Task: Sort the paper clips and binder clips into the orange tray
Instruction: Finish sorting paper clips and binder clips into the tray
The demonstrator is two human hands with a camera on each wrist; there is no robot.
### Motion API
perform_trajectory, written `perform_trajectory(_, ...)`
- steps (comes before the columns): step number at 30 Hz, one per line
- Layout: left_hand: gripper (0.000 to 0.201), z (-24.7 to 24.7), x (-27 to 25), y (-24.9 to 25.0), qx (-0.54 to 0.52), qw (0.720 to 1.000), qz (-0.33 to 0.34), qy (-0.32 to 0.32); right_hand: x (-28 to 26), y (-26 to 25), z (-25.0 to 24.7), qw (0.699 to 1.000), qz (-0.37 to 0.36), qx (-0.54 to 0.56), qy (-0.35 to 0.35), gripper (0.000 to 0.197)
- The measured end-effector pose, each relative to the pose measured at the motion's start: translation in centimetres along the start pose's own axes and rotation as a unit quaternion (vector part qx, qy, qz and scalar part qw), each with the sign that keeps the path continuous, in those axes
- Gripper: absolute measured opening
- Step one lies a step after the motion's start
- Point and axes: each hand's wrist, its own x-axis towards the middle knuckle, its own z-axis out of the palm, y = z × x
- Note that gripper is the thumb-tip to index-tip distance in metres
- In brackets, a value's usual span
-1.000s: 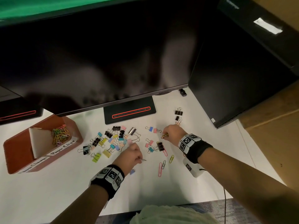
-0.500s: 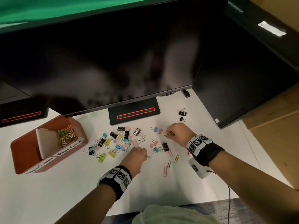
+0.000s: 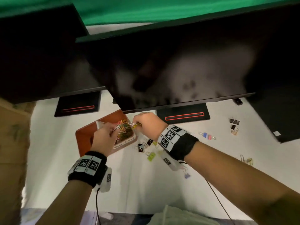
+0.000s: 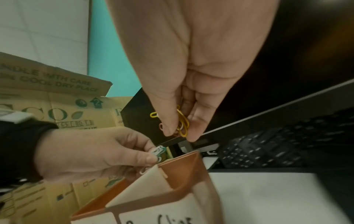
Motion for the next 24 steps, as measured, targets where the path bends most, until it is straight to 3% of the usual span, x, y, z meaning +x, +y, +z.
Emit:
perform_trajectory(2, 0.016, -0.8, 0.8, -1.0, -0.002, 1.000, -0.019, -0.001, 2.9, -2.3, 1.9, 1.000, 0.014, 0.008, -0.006, 0.017)
perform_trajectory(5, 0.018, -0.5, 1.6, -1.9, 0.012, 0.998, -0.037, -0.056, 5.5, -3.6, 4.3, 0.998, 0.063, 0.014, -0.021, 0.026)
perform_trajectory(10, 0.037, -0.6, 1.1, -1.3, 0.004, 0.996, 0.016, -0.086, 4.7, -2.5, 5.2, 0.996, 0.052, 0.079, -0.001, 0.043)
perform_trajectory(13, 0.033, -0.2, -0.1, 0.5, -0.025, 0.991, 0.096, -0.095, 1.9, -0.8, 3.9, 0.991, 0.013, 0.130, 0.038, 0.035)
perform_trajectory(17, 0.022, 3.0, -1.9, 4.3, -0.078, 0.971, 0.177, -0.143, -3.8, 3.4, 1.2, 0.988, 0.016, 0.138, 0.072, 0.025)
perform_trajectory(20, 0.024, 6.7, -3.5, 7.8, -0.082, 0.953, 0.218, -0.195, -9.2, 8.4, -1.1, 0.992, 0.066, 0.076, 0.076, 0.024)
perform_trajectory(24, 0.034, 12.2, -5.6, 12.8, -0.050, 0.930, 0.256, -0.260, -17.2, 16.6, -3.6, 0.978, 0.204, -0.014, 0.033, 0.032)
